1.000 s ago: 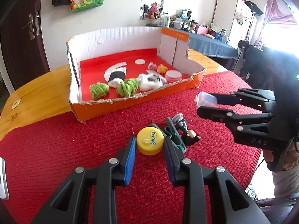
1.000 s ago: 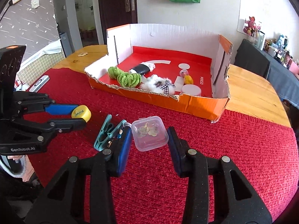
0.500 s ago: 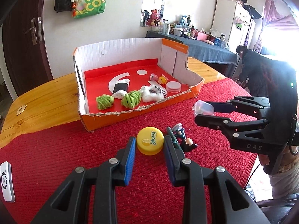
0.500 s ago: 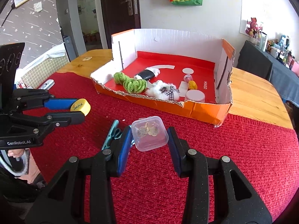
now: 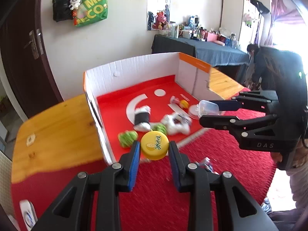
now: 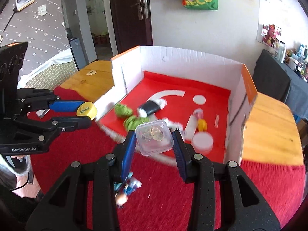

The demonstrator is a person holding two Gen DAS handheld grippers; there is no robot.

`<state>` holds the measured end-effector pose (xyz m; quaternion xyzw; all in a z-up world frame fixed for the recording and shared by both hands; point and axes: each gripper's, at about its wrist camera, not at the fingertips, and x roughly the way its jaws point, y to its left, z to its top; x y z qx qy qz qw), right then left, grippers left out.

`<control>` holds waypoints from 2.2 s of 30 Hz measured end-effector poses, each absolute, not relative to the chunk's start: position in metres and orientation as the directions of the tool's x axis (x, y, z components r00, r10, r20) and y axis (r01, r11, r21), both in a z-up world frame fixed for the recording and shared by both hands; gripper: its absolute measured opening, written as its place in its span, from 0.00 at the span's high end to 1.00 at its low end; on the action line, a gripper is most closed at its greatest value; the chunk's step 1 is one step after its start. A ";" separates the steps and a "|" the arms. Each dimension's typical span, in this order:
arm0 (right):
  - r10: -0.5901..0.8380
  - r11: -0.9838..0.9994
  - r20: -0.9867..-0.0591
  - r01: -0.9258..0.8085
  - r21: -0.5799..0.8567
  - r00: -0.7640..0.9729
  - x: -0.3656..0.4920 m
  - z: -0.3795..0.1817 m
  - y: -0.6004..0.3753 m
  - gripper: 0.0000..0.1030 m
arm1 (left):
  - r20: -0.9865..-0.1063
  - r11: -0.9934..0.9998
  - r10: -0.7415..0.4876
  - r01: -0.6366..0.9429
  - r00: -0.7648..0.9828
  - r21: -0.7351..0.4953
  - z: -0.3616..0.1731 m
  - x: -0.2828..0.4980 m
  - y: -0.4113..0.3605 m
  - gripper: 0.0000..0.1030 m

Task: Organize objects
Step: 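Carry the yellow lid and plastic box with both tools into the box, then lower the lid and plastic box and open both tools inside the box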

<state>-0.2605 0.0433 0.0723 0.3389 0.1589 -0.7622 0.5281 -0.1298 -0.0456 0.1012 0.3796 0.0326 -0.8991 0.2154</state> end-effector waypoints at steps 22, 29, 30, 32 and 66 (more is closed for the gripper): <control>-0.490 -0.313 -0.863 0.949 0.044 -0.121 -0.334 0.038 -0.048 0.64 | -0.861 -0.896 -0.377 0.370 -0.341 0.246 0.078 -0.219 -0.133 0.70; -0.462 -0.289 -0.883 0.955 0.062 -0.083 -0.342 0.032 -0.053 0.64 | -0.888 -0.901 -0.353 0.363 -0.293 0.239 0.066 -0.225 -0.140 0.70; -0.458 -0.284 -0.886 0.957 0.065 -0.076 -0.342 0.032 -0.054 0.64 | -0.891 -0.901 -0.351 0.363 -0.288 0.238 0.065 -0.226 -0.140 0.70; -0.449 -0.273 -0.891 0.960 0.069 -0.064 -0.341 0.030 -0.055 0.64 | -0.894 -0.900 -0.352 0.363 -0.277 0.243 0.063 -0.228 -0.141 0.70; -0.387 -0.241 -0.922 0.967 0.089 -0.011 -0.362 0.017 -0.041 0.63 | -0.937 -0.893 -0.305 0.392 -0.169 0.220 0.048 -0.228 -0.148 0.69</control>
